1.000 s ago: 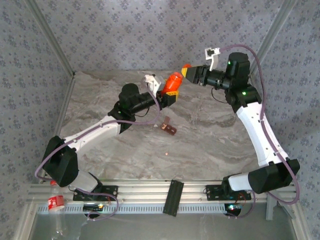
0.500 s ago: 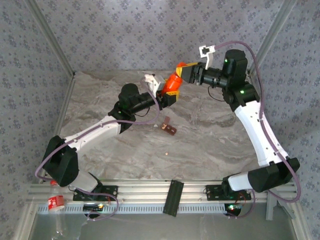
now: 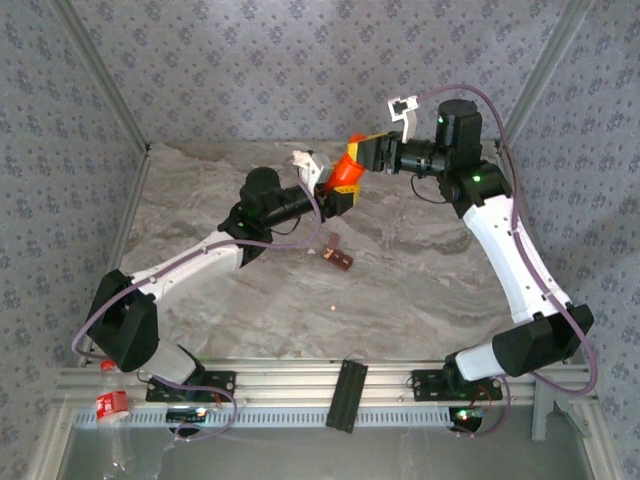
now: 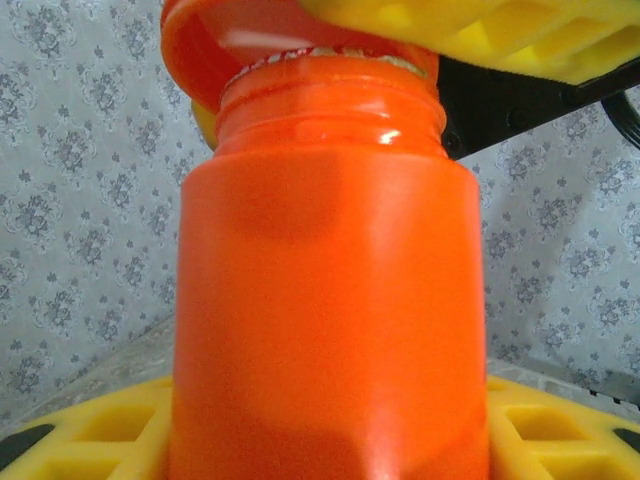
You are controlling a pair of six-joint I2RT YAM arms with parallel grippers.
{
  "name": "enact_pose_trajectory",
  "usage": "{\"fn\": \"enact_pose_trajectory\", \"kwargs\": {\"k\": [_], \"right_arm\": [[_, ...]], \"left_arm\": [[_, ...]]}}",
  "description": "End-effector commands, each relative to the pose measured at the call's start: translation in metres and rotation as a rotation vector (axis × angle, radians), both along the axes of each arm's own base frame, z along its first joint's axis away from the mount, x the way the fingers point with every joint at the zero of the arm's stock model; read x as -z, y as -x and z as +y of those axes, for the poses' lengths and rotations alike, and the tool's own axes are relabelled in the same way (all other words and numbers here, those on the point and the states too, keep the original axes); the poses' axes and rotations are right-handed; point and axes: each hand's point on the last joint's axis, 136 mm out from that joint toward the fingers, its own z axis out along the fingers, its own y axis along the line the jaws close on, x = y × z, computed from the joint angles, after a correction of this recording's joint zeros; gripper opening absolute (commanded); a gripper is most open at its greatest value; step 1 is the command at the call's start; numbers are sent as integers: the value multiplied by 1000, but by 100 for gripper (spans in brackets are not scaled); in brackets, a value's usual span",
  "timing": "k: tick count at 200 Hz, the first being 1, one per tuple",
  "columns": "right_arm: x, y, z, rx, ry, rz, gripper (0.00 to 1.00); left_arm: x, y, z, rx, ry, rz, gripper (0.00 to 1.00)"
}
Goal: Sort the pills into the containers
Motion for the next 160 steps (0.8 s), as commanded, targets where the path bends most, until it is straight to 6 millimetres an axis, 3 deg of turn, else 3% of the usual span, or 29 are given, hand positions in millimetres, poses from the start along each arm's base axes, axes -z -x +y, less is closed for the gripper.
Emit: {"fn": "enact_pose_trajectory", "kwargs": {"k": [1,54,160], "right_arm": [[-5,13,7,-78,10,-10,37],[3,29,9,-161,54,17,35],[18,13,-3,-116,68,76,33]], "left_arm": [[-35,6,3,11,51,-82,0],[-37,7,5,4,39,-98,0],[-40,11,7,13,35,-103,0]]}}
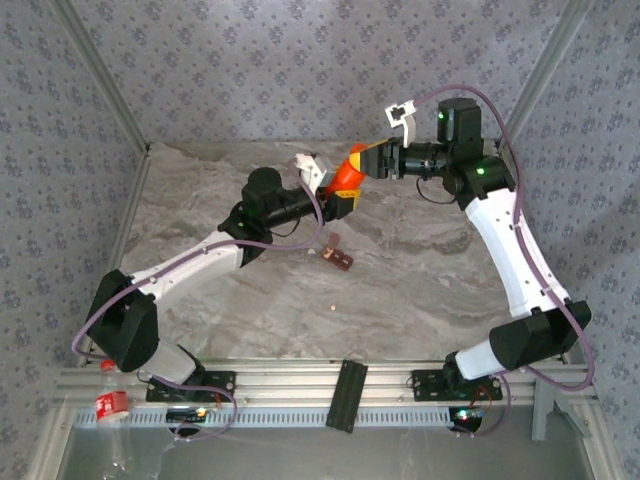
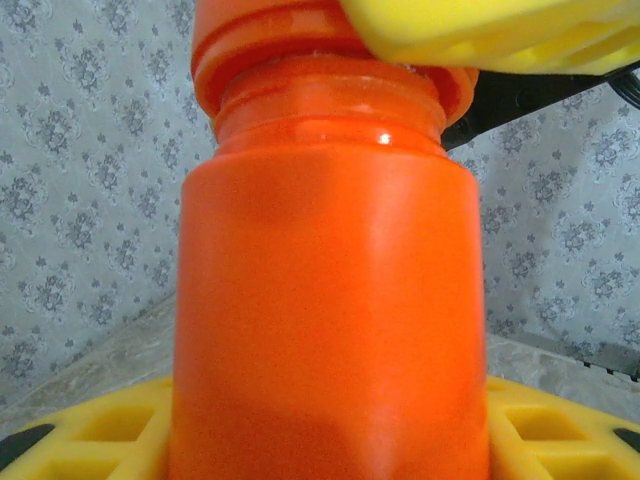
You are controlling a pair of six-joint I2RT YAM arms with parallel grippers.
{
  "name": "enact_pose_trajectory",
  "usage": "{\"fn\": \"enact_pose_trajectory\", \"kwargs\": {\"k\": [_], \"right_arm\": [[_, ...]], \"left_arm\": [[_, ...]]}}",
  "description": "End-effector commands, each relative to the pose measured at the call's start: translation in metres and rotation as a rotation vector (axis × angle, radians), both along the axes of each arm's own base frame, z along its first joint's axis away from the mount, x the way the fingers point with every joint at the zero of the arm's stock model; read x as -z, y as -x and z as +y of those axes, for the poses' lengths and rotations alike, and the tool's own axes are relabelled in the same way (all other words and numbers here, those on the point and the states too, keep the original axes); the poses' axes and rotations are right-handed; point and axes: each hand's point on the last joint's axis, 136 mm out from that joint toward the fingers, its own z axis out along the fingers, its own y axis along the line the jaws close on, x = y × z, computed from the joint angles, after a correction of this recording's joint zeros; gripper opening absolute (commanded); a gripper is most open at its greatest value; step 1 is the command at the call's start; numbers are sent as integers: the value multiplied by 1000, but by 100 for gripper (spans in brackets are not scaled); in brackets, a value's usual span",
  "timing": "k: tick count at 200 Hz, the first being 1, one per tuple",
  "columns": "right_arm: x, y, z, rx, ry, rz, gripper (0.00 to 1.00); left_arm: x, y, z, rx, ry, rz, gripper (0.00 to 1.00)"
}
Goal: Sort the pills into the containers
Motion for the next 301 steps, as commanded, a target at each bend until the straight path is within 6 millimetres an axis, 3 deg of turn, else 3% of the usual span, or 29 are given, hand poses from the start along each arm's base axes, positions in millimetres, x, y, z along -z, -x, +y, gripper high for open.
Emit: {"fn": "enact_pose_trajectory", "kwargs": {"k": [1,94,158,248,301], "right_arm": [[0,4,1,-34,-2,33,33],[15,21,28,-148,21,100,33],[27,18,9,-88,48,121,30],[43,19,10,-106,49,171,30],[50,35,39,-195,49,200,30]], "left_arm": [[-51,8,8,-2,82,-107,0],[-47,10,5,20,62,-101,0],[-51,6,15,-40,78,-126,0],[-54,5,19,-60,82,-137,0],[-57,4,17,-55,85,-139,0]]}}
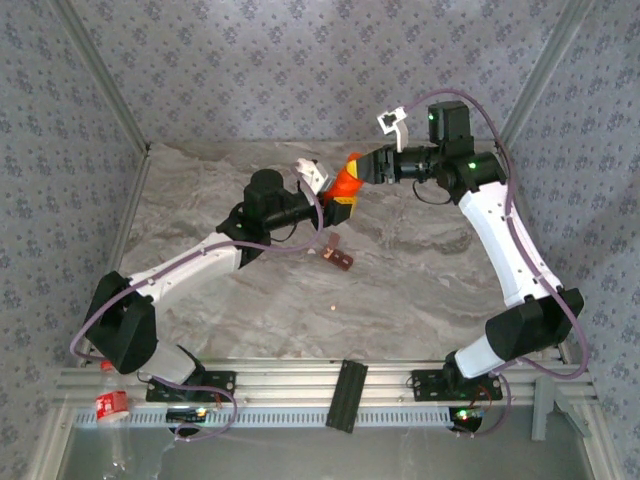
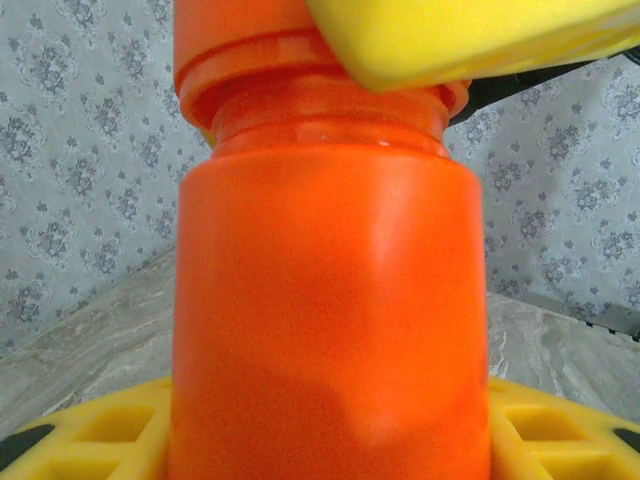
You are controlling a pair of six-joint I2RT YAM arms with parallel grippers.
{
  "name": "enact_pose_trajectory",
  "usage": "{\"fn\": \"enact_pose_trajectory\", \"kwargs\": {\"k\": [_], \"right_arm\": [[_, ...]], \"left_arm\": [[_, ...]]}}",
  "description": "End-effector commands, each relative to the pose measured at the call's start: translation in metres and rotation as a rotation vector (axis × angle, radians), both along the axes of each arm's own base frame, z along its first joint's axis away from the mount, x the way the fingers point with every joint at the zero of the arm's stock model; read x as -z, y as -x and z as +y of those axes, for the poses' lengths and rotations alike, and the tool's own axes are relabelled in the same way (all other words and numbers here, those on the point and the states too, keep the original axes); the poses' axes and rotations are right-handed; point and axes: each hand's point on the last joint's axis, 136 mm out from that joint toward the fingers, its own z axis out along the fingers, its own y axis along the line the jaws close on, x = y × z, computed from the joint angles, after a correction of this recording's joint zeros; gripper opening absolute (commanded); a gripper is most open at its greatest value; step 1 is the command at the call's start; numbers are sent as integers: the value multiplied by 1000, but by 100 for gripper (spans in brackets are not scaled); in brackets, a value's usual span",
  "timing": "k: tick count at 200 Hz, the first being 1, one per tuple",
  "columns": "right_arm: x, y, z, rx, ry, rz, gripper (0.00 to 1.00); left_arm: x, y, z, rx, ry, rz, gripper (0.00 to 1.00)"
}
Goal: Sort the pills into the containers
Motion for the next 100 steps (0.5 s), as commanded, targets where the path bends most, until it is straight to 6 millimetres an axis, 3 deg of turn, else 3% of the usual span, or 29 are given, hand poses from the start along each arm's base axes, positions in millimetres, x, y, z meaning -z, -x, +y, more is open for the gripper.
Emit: {"fn": "enact_pose_trajectory", "kwargs": {"k": [1,31,100], "right_arm": [[23,37,31,-144,-2,149,30],[32,43,40,-152,5,170,28],[23,17,17,-30,-110,208,27]], "left_arm": [[-79,5,12,-34,155,-190,0],[-80,3,13,-46,161,-191,0],[-89,0,20,-91,215,-197,0]]}}
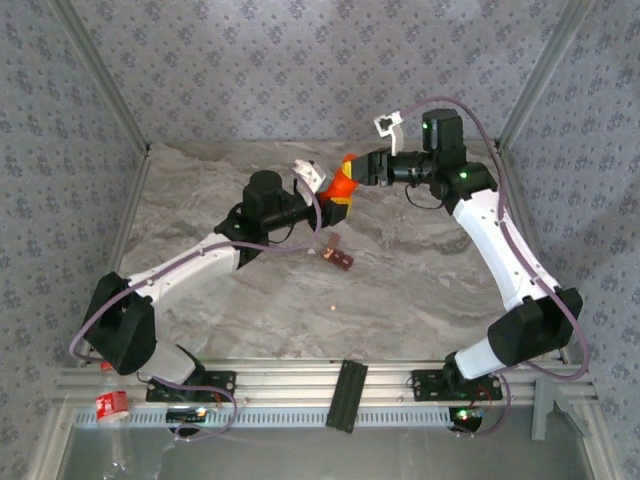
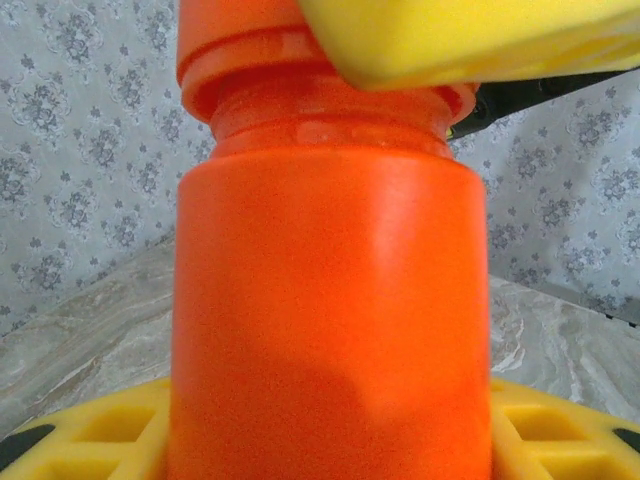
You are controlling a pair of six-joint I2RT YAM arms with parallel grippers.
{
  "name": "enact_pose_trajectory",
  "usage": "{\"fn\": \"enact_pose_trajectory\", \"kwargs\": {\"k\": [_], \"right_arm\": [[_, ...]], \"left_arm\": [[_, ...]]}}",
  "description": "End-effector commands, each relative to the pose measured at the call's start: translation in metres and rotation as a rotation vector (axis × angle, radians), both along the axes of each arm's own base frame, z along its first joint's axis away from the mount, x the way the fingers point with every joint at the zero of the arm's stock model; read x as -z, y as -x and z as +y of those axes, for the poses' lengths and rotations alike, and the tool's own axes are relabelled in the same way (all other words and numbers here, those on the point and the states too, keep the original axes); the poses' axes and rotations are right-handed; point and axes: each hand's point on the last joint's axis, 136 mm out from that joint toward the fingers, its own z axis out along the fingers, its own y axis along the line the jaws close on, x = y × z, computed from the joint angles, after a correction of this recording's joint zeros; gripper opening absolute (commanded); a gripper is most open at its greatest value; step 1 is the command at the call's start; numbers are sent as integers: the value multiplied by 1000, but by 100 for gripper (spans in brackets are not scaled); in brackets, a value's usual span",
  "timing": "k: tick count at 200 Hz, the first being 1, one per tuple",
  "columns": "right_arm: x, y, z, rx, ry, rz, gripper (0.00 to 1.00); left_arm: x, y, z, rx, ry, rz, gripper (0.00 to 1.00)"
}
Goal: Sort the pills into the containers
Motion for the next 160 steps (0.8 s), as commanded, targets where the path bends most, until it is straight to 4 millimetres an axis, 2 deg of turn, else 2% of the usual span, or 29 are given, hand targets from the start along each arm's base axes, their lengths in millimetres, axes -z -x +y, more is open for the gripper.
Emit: {"fn": "enact_pose_trajectory", "kwargs": {"k": [1,37,73,115,160], "right_arm": [[13,25,10,-86,-62,187,27],[5,14,0,-63,-130,219,27],[-2,18,8,-74,-136,209,26],[10,28,15,-81,-12,190,26],[12,24,7,-89,122,131,25]], "left_arm": [[-99,6,13,-48,232,-231,0],[-103,8,14,-47,238,-236,0],[-103,8,13,-40,237,-236,0],[-97,10,5,4,191,-225,0],[-88,16,-2,64,151,-199,0]]}}
